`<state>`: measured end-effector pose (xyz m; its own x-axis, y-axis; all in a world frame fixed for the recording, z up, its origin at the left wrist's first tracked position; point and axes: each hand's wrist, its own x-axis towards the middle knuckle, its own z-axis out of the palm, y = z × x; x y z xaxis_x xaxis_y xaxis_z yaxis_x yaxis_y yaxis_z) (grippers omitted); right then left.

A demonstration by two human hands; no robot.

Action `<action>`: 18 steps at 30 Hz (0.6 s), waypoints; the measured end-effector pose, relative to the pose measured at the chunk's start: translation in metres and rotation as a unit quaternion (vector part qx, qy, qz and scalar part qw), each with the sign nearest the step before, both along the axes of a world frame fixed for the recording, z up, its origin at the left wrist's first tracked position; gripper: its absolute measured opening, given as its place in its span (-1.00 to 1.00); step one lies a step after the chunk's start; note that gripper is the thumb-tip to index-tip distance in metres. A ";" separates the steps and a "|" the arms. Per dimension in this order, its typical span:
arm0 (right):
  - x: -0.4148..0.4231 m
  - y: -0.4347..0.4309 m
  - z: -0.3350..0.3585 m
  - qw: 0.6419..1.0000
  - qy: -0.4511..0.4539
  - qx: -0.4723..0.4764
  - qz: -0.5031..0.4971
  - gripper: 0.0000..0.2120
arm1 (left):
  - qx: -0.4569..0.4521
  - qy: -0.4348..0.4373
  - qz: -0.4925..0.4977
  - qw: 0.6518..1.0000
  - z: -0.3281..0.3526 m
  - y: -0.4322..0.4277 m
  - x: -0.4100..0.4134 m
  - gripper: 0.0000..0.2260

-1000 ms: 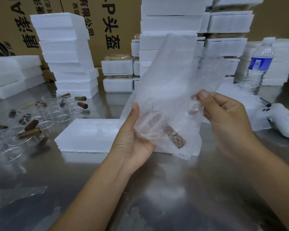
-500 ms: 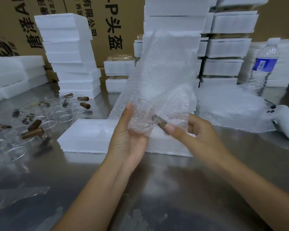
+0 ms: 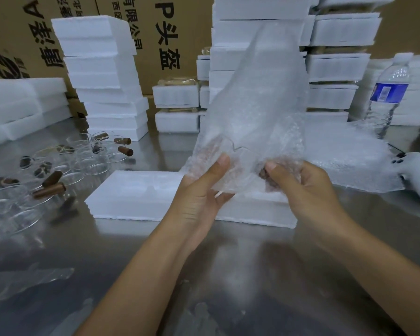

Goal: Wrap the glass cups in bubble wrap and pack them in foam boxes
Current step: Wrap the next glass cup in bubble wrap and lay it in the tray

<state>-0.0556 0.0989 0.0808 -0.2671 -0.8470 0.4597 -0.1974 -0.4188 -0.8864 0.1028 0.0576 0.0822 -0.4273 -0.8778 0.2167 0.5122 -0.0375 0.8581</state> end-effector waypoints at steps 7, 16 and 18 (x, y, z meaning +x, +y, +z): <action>-0.010 0.005 0.009 0.999 -0.039 0.021 -0.002 -0.57 | -0.143 -0.160 0.081 0.973 -0.004 0.001 0.001 -0.48; -0.007 0.001 0.002 0.999 -0.028 0.029 0.008 -0.67 | -0.235 -0.202 0.134 0.941 -0.005 0.009 -0.004 -0.26; -0.006 0.002 0.003 0.999 -0.015 0.028 0.020 -0.68 | -0.239 -0.199 0.144 0.939 -0.006 0.009 -0.005 -0.28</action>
